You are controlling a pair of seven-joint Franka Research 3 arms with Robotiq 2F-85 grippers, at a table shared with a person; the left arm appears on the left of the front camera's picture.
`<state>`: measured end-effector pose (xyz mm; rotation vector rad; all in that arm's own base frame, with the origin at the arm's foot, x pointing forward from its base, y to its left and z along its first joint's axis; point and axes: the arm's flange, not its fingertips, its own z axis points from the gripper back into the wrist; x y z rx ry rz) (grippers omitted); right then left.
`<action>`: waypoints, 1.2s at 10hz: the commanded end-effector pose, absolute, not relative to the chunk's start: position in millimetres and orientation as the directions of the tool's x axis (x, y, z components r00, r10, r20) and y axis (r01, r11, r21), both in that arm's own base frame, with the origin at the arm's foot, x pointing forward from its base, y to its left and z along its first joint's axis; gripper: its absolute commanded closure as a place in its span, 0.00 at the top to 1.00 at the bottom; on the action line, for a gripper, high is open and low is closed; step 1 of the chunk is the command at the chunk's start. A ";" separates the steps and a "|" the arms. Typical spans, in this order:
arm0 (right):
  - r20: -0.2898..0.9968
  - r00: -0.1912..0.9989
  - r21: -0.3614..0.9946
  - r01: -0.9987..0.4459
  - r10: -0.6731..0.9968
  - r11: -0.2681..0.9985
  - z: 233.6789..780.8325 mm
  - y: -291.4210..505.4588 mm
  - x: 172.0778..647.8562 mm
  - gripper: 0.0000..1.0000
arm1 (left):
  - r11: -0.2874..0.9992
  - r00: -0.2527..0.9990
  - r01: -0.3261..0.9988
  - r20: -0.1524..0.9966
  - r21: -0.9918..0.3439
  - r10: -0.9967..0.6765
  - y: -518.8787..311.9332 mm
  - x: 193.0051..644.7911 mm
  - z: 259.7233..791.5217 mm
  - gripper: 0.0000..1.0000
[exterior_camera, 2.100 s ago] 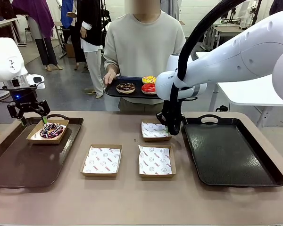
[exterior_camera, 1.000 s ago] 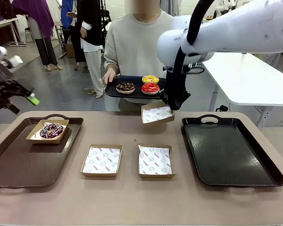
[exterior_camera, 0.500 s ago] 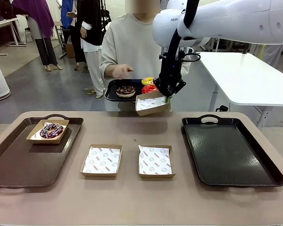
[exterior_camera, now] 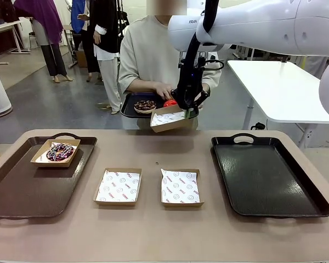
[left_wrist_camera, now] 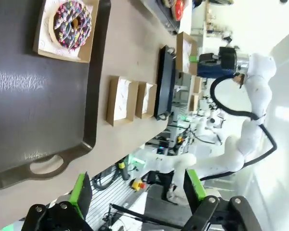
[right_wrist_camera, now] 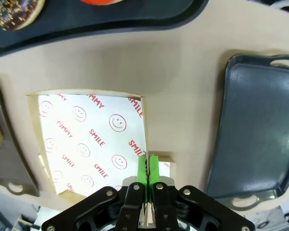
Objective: Individually package the donuts and arrange them on the tray.
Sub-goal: Place the picked Paper togo box on the Handle tray while simultaneously picking up another Paper togo box from the table with the other hand.
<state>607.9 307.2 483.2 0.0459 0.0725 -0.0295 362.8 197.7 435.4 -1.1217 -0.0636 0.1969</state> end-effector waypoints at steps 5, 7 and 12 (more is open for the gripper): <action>-0.069 0.997 0.045 0.029 -0.026 0.999 486.7 306.5 604.4 0.00 | 0.382 0.974 -0.148 -0.068 -0.912 0.216 204.4 370.3 428.0 1.00; -0.069 0.997 0.045 0.029 -0.026 0.999 486.7 306.5 604.4 0.00 | 0.382 0.974 -0.148 -0.068 -0.912 0.216 204.4 370.3 428.0 1.00; -0.069 0.997 0.045 0.029 -0.026 0.999 486.7 306.5 604.4 0.00 | 0.382 0.974 -0.148 -0.068 -0.912 0.216 204.4 370.3 428.0 1.00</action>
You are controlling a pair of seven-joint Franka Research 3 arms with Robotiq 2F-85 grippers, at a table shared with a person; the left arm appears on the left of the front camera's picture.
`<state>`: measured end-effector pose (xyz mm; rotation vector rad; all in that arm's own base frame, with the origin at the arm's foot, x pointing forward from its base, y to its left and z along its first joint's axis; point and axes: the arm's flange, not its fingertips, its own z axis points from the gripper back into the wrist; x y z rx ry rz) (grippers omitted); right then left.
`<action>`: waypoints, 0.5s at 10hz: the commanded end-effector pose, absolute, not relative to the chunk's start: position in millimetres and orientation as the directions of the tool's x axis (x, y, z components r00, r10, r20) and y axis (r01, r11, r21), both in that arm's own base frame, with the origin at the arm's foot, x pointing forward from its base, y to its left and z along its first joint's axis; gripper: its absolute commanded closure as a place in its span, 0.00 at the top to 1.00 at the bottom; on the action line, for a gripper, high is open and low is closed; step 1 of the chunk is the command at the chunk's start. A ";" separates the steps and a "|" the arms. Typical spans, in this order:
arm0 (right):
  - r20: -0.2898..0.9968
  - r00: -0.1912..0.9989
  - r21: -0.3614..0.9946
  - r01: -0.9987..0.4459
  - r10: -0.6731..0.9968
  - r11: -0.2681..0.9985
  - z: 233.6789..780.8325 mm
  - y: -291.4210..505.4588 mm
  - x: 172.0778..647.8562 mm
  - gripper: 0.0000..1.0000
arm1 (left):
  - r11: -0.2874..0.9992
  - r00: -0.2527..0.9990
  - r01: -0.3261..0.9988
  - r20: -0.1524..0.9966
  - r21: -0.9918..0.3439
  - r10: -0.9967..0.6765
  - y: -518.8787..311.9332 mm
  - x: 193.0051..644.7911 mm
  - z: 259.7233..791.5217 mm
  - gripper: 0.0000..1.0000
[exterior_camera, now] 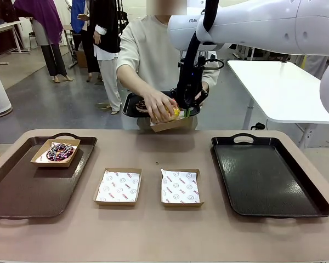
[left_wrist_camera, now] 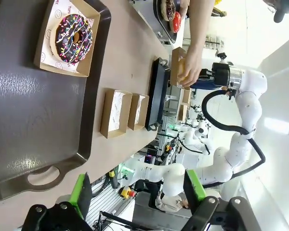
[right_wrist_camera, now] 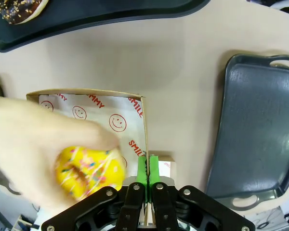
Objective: Individually package the donuts and arrange them on the tray.
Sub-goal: Place the picked Paper togo box on the Handle tray while simultaneously picking up another Paper togo box from the table with the other hand.
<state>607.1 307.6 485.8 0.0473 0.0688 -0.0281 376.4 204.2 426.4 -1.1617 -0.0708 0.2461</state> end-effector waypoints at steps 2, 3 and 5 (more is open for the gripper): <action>-0.069 0.997 0.045 0.029 -0.026 0.999 486.7 306.5 604.4 0.00 | 0.382 0.974 -0.148 -0.068 -0.912 0.216 204.4 370.3 428.0 1.00; -0.069 0.997 0.045 0.029 -0.026 0.999 486.7 306.5 604.4 0.00 | 0.382 0.974 -0.148 -0.068 -0.912 0.216 204.4 370.3 428.0 1.00; -0.069 0.997 0.045 0.029 -0.026 0.999 486.7 306.5 604.4 0.00 | 0.382 0.974 -0.148 -0.068 -0.912 0.216 204.4 370.3 428.0 1.00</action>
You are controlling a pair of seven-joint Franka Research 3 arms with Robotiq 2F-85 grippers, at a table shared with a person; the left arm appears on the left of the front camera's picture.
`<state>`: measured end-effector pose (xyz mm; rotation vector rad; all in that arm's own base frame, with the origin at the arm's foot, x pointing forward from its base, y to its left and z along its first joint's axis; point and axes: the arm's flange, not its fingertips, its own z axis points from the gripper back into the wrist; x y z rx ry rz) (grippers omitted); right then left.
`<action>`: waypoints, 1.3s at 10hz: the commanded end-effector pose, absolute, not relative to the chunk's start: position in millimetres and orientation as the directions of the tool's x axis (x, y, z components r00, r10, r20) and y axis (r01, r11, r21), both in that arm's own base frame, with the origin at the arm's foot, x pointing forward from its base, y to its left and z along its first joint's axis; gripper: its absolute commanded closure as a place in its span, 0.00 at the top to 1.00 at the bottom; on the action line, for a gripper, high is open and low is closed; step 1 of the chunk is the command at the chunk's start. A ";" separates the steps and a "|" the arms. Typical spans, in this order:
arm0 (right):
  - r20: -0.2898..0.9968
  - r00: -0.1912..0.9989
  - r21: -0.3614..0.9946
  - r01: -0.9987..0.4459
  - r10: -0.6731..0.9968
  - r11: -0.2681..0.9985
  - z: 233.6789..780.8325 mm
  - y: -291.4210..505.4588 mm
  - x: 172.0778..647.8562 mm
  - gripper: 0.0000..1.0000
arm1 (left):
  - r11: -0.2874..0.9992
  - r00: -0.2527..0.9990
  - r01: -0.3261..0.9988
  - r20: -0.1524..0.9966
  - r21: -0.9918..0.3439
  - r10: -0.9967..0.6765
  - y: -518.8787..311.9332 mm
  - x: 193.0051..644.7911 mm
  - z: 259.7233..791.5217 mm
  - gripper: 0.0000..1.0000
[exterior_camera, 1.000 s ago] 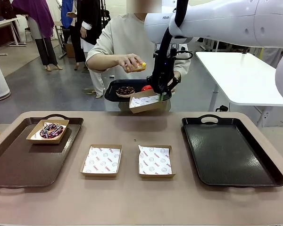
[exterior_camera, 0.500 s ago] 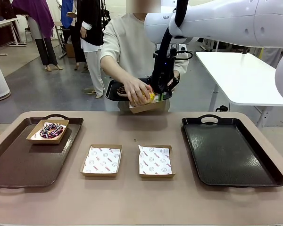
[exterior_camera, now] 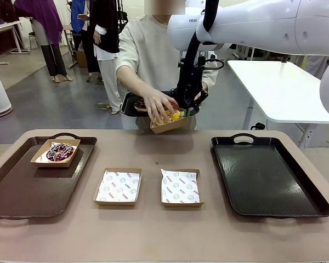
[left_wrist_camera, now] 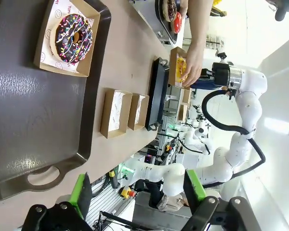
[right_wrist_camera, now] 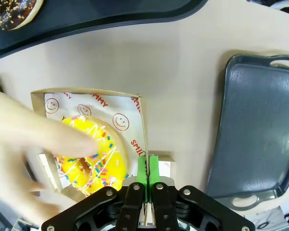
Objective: Individually package the donuts and arrange them on the tray.
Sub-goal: Place the picked Paper togo box on the Handle tray while simultaneously picking up another Paper togo box from the table with the other hand.
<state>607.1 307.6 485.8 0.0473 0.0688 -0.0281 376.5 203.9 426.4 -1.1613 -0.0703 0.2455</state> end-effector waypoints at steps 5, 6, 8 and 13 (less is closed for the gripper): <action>-0.069 0.997 0.045 0.029 -0.026 0.999 486.7 306.5 604.4 0.00 | 0.382 0.974 -0.148 -0.068 -0.912 0.216 204.4 370.3 428.0 1.00; -0.069 0.997 0.045 0.029 -0.026 0.999 486.7 306.5 604.4 0.00 | 0.382 0.974 -0.148 -0.068 -0.912 0.216 204.4 370.3 428.0 1.00; -0.069 0.997 0.045 0.029 -0.026 0.999 486.7 306.5 604.4 0.00 | 0.382 0.974 -0.148 -0.068 -0.912 0.216 204.4 370.3 428.0 1.00; -0.069 0.997 0.045 0.029 -0.026 0.999 486.7 306.5 604.4 0.00 | 0.382 0.974 -0.148 -0.068 -0.912 0.216 204.4 370.3 428.0 1.00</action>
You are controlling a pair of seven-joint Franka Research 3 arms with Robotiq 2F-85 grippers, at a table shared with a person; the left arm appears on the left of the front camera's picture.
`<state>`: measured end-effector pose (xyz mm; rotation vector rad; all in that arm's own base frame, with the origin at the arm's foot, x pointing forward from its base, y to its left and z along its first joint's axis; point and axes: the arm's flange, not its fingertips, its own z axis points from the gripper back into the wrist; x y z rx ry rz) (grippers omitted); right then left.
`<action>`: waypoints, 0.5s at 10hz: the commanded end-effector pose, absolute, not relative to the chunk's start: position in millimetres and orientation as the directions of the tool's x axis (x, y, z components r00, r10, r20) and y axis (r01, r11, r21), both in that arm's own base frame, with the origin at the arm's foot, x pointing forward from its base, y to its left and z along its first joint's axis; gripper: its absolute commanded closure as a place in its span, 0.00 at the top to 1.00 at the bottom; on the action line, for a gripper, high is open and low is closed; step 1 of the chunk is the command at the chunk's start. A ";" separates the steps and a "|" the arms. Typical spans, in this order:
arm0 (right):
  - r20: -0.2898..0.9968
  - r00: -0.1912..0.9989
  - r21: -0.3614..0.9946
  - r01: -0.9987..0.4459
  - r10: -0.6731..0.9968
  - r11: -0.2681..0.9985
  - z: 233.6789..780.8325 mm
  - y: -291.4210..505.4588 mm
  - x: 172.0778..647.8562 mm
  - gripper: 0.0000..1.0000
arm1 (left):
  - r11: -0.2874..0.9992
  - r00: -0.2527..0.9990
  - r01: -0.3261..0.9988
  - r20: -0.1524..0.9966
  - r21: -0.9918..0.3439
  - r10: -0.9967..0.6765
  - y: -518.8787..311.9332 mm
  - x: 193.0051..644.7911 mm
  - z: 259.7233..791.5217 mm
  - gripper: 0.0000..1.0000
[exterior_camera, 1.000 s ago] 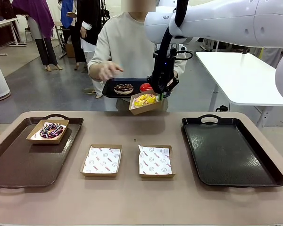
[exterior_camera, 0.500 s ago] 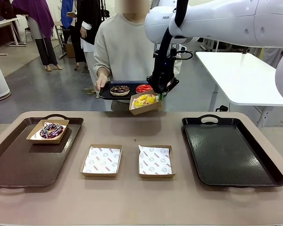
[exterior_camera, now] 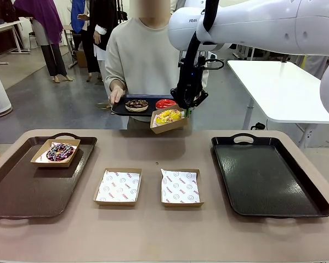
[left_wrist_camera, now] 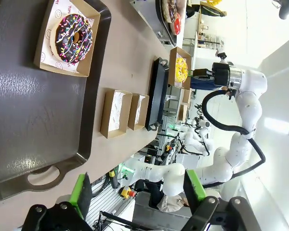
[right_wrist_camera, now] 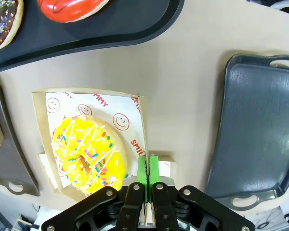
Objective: Individually package the donuts and arrange them on the tray.
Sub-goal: Place the picked Paper togo box on the Handle tray while simultaneously picking up another Paper togo box from the table with the other hand.
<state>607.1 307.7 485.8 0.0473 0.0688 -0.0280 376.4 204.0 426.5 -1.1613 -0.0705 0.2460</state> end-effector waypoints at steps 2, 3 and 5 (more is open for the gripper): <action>-0.069 0.997 0.045 0.029 -0.026 0.999 486.7 306.5 604.4 0.00 | 0.382 0.974 -0.148 -0.068 -0.912 0.216 204.4 370.3 428.0 1.00; -0.069 0.997 0.045 0.029 -0.026 0.999 486.7 306.5 604.4 0.00 | 0.382 0.974 -0.148 -0.068 -0.912 0.216 204.4 370.3 428.0 1.00; -0.069 0.997 0.046 0.030 -0.026 0.998 485.8 307.7 607.1 0.02 | 0.382 0.974 -0.148 -0.068 -0.912 0.216 204.4 370.3 428.0 1.00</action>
